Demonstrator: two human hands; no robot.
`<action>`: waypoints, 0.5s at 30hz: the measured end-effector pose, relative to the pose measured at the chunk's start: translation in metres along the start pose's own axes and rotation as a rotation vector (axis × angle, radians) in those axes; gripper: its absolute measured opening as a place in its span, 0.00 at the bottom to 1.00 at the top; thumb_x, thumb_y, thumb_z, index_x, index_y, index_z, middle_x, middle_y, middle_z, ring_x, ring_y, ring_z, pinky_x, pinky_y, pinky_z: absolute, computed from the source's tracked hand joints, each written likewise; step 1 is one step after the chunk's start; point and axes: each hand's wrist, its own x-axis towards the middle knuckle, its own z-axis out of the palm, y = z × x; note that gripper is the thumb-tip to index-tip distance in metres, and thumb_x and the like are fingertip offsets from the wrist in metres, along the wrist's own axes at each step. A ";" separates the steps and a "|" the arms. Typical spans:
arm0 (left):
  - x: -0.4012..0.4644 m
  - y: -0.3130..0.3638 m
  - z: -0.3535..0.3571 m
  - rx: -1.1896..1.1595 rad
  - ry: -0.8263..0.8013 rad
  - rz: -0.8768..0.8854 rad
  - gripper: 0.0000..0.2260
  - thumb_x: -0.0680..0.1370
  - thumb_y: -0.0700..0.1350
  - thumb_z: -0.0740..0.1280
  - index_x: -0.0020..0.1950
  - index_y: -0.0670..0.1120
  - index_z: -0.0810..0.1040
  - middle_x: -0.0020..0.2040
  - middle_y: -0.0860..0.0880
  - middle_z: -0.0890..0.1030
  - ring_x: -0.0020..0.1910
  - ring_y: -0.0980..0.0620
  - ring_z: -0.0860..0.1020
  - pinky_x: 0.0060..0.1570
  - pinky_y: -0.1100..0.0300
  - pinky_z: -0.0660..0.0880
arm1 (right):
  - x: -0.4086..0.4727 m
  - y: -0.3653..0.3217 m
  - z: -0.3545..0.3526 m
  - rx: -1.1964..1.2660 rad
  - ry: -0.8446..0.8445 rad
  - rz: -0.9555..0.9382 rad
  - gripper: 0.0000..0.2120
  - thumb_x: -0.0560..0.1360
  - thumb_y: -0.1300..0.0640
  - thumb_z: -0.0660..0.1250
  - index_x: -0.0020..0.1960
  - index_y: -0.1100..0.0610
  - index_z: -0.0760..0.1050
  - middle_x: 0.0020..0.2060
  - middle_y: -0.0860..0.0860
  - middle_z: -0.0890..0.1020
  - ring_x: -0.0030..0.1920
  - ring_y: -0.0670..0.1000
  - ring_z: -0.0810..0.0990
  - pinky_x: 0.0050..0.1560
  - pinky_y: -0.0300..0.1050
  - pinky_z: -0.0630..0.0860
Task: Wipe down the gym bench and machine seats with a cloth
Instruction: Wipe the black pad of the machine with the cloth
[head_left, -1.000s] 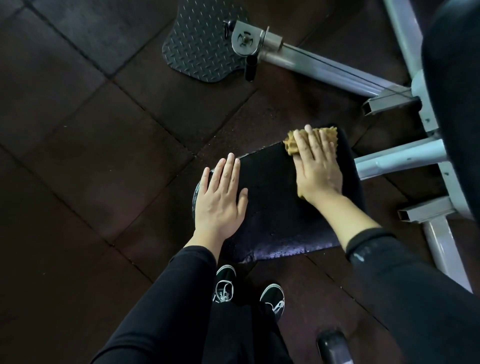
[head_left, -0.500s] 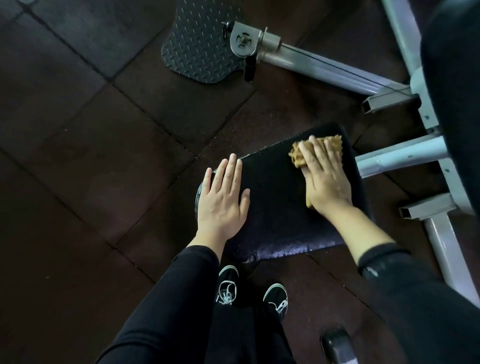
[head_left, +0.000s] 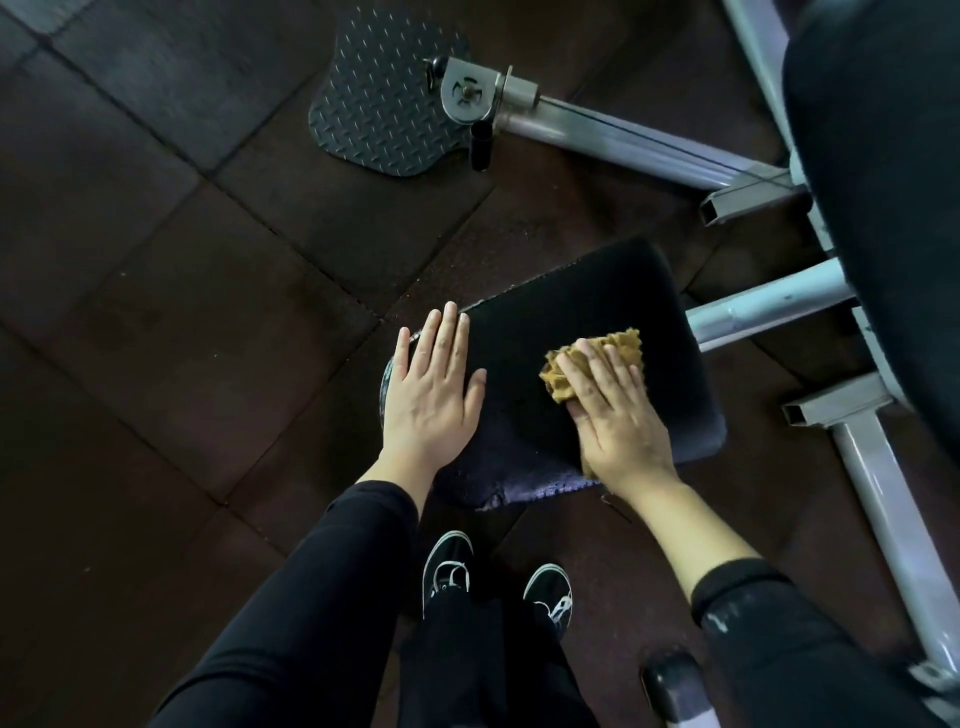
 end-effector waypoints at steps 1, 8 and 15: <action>0.000 0.000 -0.001 -0.012 -0.001 0.001 0.28 0.82 0.56 0.46 0.79 0.43 0.54 0.79 0.46 0.53 0.78 0.49 0.50 0.76 0.49 0.42 | -0.008 0.005 0.001 0.009 0.001 0.036 0.25 0.80 0.50 0.51 0.76 0.49 0.55 0.76 0.50 0.56 0.76 0.55 0.50 0.75 0.54 0.49; -0.045 -0.008 0.005 -0.030 0.000 0.057 0.26 0.83 0.55 0.48 0.79 0.45 0.54 0.80 0.47 0.52 0.79 0.46 0.47 0.76 0.45 0.46 | -0.028 0.002 0.004 0.046 0.033 0.196 0.25 0.79 0.48 0.50 0.76 0.47 0.52 0.76 0.48 0.54 0.77 0.53 0.48 0.75 0.52 0.47; -0.055 -0.009 0.008 -0.020 -0.033 0.026 0.27 0.83 0.56 0.45 0.80 0.46 0.50 0.80 0.49 0.49 0.78 0.48 0.42 0.76 0.45 0.43 | -0.019 -0.014 0.006 0.039 0.066 0.286 0.25 0.79 0.47 0.47 0.76 0.48 0.55 0.76 0.51 0.56 0.76 0.57 0.51 0.74 0.56 0.49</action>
